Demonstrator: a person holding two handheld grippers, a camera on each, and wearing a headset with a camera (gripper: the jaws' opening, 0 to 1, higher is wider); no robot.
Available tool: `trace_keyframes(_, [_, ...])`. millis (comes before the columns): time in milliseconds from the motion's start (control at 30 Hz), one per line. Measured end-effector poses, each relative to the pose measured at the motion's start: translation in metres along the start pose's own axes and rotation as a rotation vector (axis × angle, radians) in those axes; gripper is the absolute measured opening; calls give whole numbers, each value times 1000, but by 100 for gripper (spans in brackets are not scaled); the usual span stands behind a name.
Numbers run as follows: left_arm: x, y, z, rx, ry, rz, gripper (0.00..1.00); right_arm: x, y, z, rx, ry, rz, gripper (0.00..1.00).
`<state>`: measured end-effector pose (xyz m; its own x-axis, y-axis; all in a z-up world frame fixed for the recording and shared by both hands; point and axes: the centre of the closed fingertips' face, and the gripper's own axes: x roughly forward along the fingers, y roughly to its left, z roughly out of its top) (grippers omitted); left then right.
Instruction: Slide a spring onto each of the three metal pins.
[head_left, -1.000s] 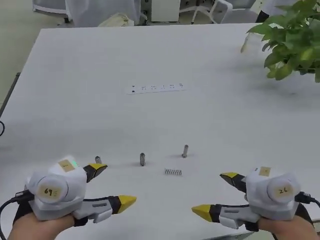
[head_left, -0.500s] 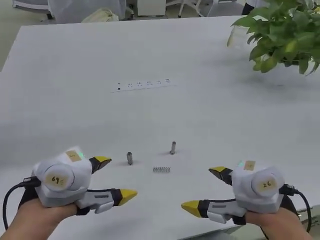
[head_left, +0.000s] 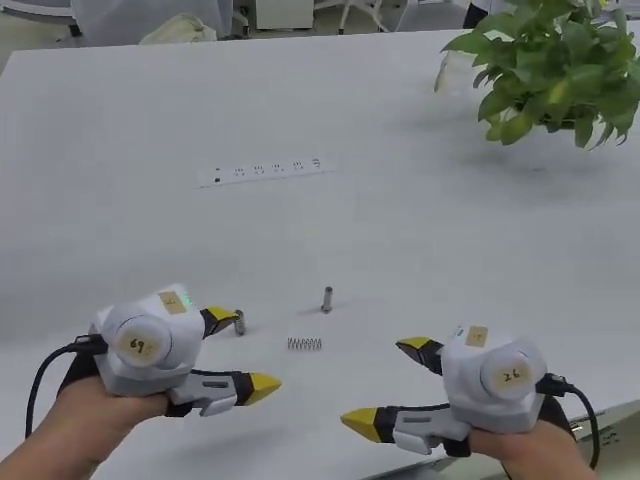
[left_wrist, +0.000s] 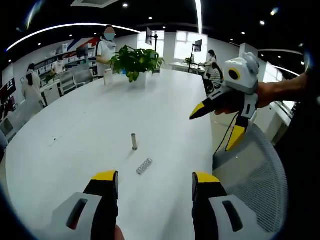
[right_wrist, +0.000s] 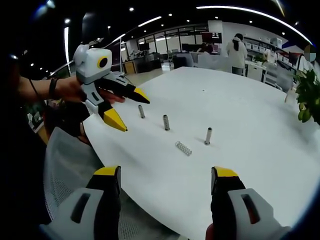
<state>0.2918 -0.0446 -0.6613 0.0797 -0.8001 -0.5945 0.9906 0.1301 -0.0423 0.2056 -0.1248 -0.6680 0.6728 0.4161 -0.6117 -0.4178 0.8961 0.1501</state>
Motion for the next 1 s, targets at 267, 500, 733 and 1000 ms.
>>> trace_keyframes(267, [23,5,2,15,17,-25,52,0,1,0,1,1,9,72])
trace_keyframes(500, [41,11,3,3,25,-31,51,-2,2,-3,1,7,22,72])
trace_keyframes(733, [58,14,1,-14,39,-37,50,-3,-3,-8,4,16,25,72])
trace_keyframes(1000, [80,17,-5,-25,61,-46,47,-4,-5,-9,3,20,36,71])
